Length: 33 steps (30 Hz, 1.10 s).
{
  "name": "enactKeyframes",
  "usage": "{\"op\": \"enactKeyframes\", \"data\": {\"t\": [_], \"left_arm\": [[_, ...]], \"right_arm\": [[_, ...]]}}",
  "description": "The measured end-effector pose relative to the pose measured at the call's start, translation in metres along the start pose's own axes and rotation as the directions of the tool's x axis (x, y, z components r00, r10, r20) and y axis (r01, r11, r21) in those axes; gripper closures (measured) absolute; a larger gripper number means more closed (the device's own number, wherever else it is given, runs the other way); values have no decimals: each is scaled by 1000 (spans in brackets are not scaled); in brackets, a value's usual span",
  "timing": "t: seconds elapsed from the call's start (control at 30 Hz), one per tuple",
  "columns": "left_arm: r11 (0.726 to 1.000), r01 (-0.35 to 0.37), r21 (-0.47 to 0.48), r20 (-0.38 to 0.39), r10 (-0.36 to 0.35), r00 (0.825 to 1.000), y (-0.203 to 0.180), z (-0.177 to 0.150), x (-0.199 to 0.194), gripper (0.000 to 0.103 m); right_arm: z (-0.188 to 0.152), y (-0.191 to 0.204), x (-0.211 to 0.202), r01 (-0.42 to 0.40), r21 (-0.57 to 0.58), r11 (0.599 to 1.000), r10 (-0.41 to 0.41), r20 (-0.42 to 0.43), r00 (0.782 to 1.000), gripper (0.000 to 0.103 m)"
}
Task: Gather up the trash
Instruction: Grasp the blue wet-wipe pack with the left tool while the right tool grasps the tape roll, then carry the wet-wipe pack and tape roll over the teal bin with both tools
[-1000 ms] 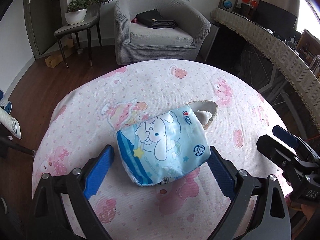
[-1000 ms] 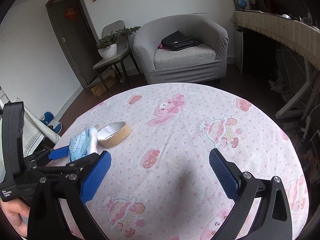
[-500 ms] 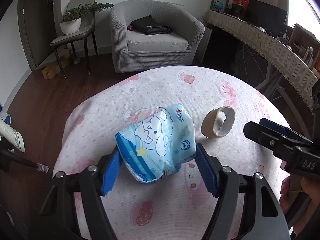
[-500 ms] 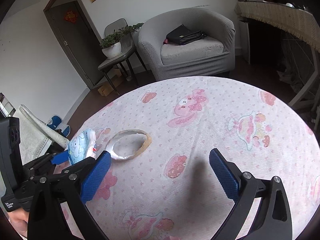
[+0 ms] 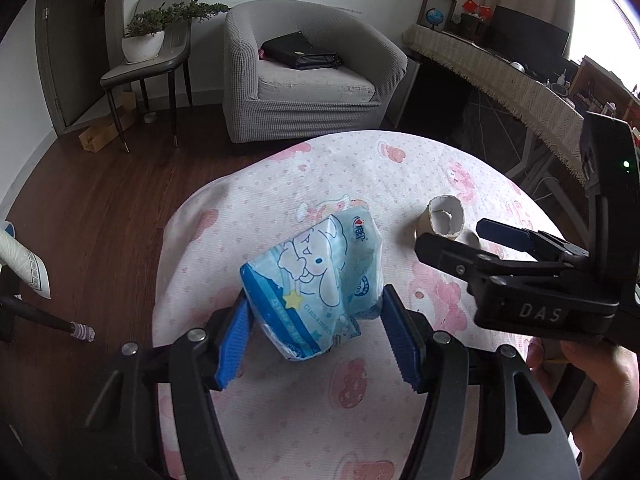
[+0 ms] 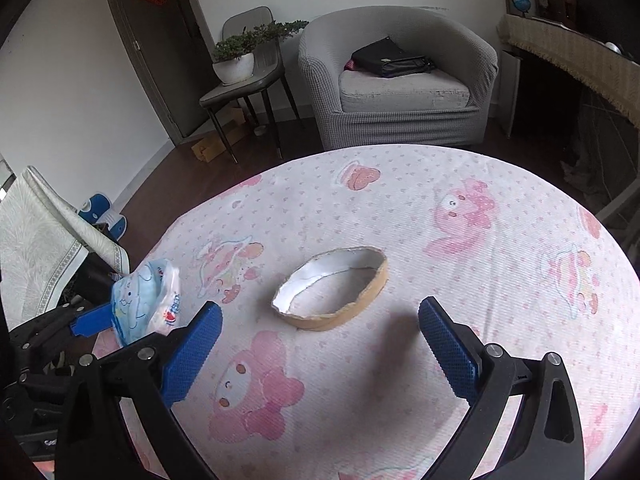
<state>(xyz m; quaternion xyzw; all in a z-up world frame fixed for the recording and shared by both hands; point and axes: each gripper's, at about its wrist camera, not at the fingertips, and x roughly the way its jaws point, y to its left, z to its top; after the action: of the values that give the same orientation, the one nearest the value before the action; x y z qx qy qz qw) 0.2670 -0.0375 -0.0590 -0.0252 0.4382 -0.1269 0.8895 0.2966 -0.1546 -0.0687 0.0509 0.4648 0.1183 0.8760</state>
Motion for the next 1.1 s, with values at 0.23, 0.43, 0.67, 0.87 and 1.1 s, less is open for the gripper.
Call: {"op": "enactKeyframes", "data": {"t": [0.23,0.43,0.67,0.87,1.1], "left_arm": [[1000,28,-13,-8,-28,1000,17,-13,-17,38],[999,31,-22,-23,-32,999,30,-32,-33,38],[999,16,-34,4,-16,1000,44,-53,-70,38],[998,-23,-54,33,25,999,50,-70,-106,38],[995,-60,-78,50,64,997,49,-100,-144,38]], "right_arm": [[4,18,10,148,-55,988,-148,-6,989,30],[7,25,13,194,-69,979,-195,-10,981,54],[8,44,0,141,-80,987,-142,-6,990,57],[6,63,-23,45,-87,995,-45,3,999,57],[0,78,-50,-21,-119,993,22,4,1000,57]]}}
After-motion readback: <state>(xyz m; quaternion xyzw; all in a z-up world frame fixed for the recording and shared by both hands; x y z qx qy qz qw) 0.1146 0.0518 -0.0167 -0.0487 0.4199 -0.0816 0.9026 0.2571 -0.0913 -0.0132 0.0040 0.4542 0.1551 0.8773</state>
